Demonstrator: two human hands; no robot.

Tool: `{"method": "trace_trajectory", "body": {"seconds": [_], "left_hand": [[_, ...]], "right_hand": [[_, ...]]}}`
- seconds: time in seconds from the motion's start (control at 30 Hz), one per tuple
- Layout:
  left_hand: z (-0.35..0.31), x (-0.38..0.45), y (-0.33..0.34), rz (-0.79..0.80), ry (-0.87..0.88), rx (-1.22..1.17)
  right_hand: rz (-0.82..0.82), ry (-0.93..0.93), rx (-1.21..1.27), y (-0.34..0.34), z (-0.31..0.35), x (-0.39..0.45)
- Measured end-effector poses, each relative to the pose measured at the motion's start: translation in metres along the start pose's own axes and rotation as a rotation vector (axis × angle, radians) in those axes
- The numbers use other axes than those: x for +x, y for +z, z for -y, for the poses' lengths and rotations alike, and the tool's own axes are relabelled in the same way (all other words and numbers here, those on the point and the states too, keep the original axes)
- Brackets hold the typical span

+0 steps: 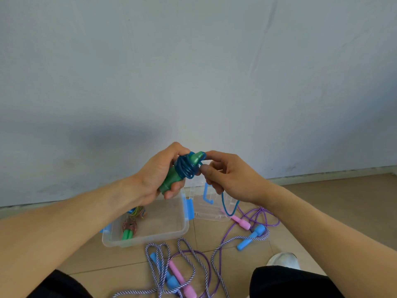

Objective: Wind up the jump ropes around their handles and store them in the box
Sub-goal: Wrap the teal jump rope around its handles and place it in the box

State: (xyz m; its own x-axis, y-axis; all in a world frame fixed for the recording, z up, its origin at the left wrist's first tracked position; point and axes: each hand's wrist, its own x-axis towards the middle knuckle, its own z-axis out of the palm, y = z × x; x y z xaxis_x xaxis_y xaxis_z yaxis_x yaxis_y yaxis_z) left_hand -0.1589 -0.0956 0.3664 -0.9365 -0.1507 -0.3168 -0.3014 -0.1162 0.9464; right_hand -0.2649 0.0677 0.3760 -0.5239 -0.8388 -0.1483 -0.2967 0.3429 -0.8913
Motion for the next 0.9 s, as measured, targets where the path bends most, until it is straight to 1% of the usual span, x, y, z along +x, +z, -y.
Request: {"method": "trace_trajectory", "body": {"seconds": [0.1,0.17,0.27,0.33,0.37,0.47,0.57,0.63,0.67,0.7,0.8,0.9], "left_hand": [[0.0,0.001,0.002,-0.08,-0.027,0.057],[0.0,0.0,0.005,-0.107,-0.027,0.084],[-0.001,0.0,0.01,-0.182,0.074,0.161],[-0.003,0.0,0.01,-0.259,0.159,0.135],[-0.004,0.001,0.009,-0.311,0.177,0.096],[-0.005,0.005,0.0,-0.427,0.162,-0.008],[-0.005,0.008,-0.003,-0.406,0.102,-0.097],[-0.005,0.007,0.0,-0.411,0.066,-0.123],[-0.003,0.007,0.002,-0.436,0.072,-0.077],[-0.001,0.007,0.003,-0.466,0.104,0.022],[0.005,0.005,0.005,-0.503,0.279,0.432],[0.012,0.008,0.003,-0.514,0.354,0.672]], "right_hand": [[0.004,0.002,-0.067,0.002,0.003,-0.002],[-0.011,0.013,-0.037,0.003,0.005,-0.002],[-0.042,0.096,0.215,0.002,0.005,-0.002],[-0.059,0.155,0.379,0.001,0.006,-0.002],[-0.065,0.168,0.404,0.001,0.006,-0.003],[-0.036,0.174,0.349,0.008,0.005,-0.005],[0.027,0.226,0.318,0.018,0.009,-0.005],[0.064,0.253,0.251,0.02,0.013,-0.004],[0.07,0.253,0.202,0.021,0.014,-0.004],[0.065,0.242,0.137,0.02,0.015,-0.003],[0.015,0.184,-0.063,0.019,0.016,-0.004],[-0.082,0.175,-0.04,0.015,0.013,-0.005]]}}
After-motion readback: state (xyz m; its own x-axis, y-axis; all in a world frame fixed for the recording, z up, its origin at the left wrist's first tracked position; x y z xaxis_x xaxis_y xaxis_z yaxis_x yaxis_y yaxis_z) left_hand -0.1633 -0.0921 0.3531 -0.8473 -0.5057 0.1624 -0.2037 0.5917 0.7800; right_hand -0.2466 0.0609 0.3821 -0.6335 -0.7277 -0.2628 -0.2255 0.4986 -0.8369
